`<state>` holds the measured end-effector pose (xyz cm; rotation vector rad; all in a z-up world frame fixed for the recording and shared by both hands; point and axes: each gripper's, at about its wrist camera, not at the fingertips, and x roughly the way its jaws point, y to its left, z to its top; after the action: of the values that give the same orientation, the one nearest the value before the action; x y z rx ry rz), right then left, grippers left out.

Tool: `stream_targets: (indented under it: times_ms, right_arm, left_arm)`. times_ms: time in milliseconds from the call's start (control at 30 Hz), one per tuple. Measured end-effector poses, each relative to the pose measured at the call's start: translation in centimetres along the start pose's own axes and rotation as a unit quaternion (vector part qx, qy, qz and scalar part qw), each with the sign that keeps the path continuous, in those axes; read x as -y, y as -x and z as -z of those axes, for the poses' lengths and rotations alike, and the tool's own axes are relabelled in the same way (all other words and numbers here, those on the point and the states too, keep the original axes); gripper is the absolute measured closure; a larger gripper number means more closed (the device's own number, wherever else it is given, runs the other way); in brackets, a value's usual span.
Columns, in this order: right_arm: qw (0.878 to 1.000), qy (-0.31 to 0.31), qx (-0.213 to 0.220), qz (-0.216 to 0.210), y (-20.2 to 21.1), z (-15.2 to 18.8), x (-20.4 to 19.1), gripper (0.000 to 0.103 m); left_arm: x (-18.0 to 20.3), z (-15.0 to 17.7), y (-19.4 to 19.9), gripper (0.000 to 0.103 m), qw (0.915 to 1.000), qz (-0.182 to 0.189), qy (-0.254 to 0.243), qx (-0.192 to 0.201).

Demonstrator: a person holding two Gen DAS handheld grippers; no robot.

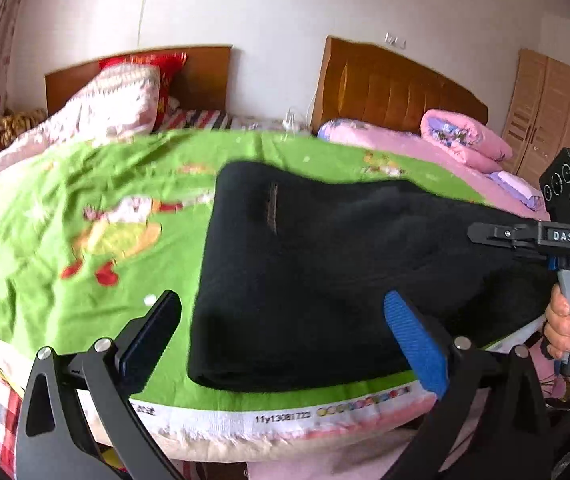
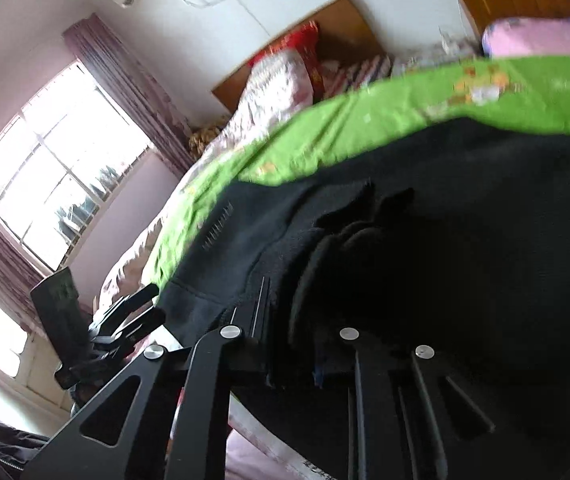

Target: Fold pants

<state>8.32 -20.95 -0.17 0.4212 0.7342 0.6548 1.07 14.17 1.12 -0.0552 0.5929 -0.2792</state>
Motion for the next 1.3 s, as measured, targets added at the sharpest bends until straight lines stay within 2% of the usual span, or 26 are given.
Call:
stream_targets:
  times_ms: [100,167,233,333,400,567,733,867,967,1133,1233,1300]
  right_arm:
    - [1.000,-0.002,0.021,0.017,1.4,0.0,0.6,0.085]
    - [1.000,-0.016,0.009,0.023,1.4,0.5,1.9,0.085]
    - [0.999,-0.035,-0.019,0.037,0.1,1.6,3.7,0.085]
    - [0.998,-0.056,-0.021,0.029,-0.5,2.2,4.9,0.085]
    - [0.998,-0.045,-0.017,0.031,-0.1,2.0,4.4,0.085]
    - [0.998,-0.036,-0.021,0.038,-0.3,2.1,3.9,0.085]
    - [0.998,-0.050,-0.022,0.033,-0.1,2.4,4.0,0.085]
    - [0.998,-0.050,-0.014,0.019,0.5,2.1,3.5,0.085]
    - [0.997,-0.069,-0.014,0.008,0.3,2.1,4.2,0.085]
    - [0.996,-0.075,-0.037,0.027,0.0,2.2,4.9,0.084]
    - [0.995,-0.045,-0.029,0.083,1.1,1.5,4.1,0.060]
    - [0.996,-0.023,-0.001,0.091,2.3,0.7,3.1,0.050]
  left_arm:
    - [0.6,-0.6,1.1,0.002,0.9999,0.006,-0.007,0.013]
    - [0.9,-0.6,0.9,0.002,0.9998,0.007,-0.013,0.011]
    - [0.9,-0.1,-0.3,0.002,0.9999,0.007,-0.012,-0.009]
    - [0.9,1.0,-2.7,0.002,0.9989,-0.006,-0.008,-0.047]
    - [0.7,1.5,-3.6,0.001,0.9979,-0.013,-0.008,-0.062]
    - [0.3,1.1,-2.9,0.001,0.9984,-0.022,-0.012,-0.050]
    - [1.0,0.0,-0.6,0.002,0.9999,-0.008,-0.005,-0.011]
    - [2.0,-0.7,0.1,0.002,0.9998,-0.003,-0.018,0.003]
    - [2.2,-0.4,-0.6,0.002,0.9998,0.003,-0.017,-0.009]
    - [1.4,0.5,-2.8,0.002,0.9987,-0.012,-0.006,-0.049]
    - [1.0,-0.3,-1.6,0.002,0.9995,-0.006,0.002,-0.032]
    - [1.1,-2.0,0.0,0.002,0.9999,0.010,0.004,-0.002]
